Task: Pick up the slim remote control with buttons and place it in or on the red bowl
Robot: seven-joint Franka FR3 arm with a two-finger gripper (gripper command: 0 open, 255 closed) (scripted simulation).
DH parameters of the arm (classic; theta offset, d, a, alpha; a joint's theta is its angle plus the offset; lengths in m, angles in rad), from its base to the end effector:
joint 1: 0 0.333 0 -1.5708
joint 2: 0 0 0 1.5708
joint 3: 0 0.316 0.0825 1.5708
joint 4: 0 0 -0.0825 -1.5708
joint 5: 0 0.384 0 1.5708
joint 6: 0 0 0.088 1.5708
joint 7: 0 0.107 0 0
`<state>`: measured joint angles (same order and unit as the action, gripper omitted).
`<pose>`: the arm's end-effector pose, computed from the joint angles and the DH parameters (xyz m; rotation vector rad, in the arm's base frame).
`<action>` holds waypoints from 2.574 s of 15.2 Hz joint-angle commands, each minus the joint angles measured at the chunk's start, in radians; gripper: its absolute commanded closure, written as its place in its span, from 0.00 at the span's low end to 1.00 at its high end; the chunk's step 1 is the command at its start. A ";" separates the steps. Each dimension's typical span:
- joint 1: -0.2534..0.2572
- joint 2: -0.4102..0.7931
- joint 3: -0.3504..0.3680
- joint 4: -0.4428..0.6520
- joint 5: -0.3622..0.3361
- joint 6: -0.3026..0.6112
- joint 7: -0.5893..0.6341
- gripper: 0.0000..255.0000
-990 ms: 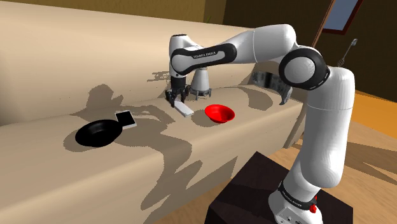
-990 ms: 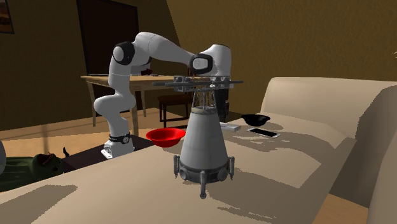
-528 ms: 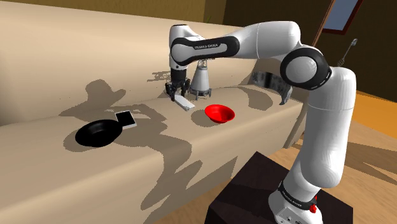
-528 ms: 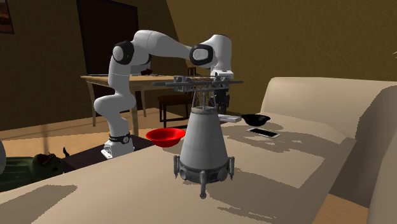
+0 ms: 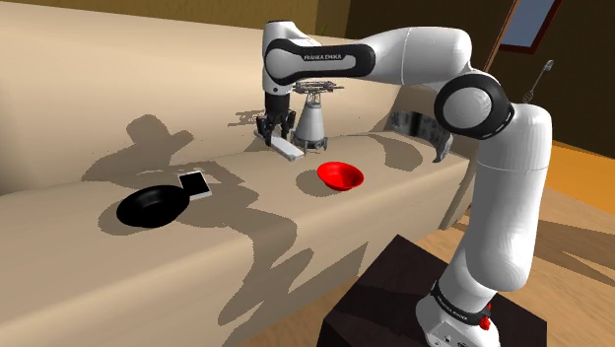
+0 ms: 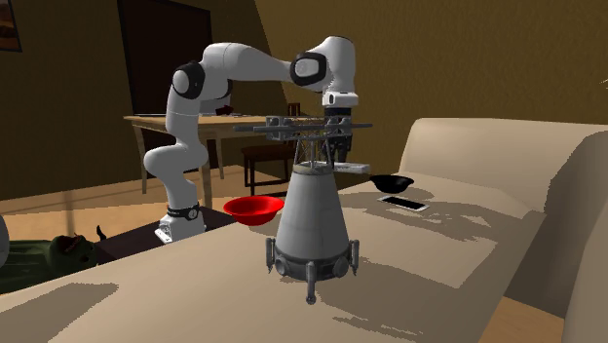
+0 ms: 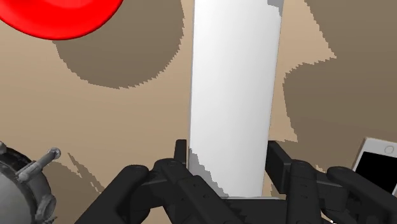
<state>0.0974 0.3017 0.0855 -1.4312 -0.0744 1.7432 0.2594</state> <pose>0.6455 0.1051 0.5243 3.0953 -0.1055 0.0335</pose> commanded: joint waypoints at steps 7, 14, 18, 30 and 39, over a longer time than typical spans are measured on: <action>-0.068 -0.251 -0.038 -0.324 0.024 0.079 -0.102 1.00; -0.124 -0.459 -0.099 -0.562 0.026 0.114 -0.219 1.00; -0.155 -0.563 -0.142 -0.668 0.015 0.119 -0.288 1.00; -0.156 -0.537 -0.145 -0.804 0.012 0.282 -0.282 1.00; -0.157 -0.528 -0.146 -0.827 0.011 0.314 -0.281 1.00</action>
<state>-0.0593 -0.2257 -0.0604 -2.2581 -0.0632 2.0567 -0.0214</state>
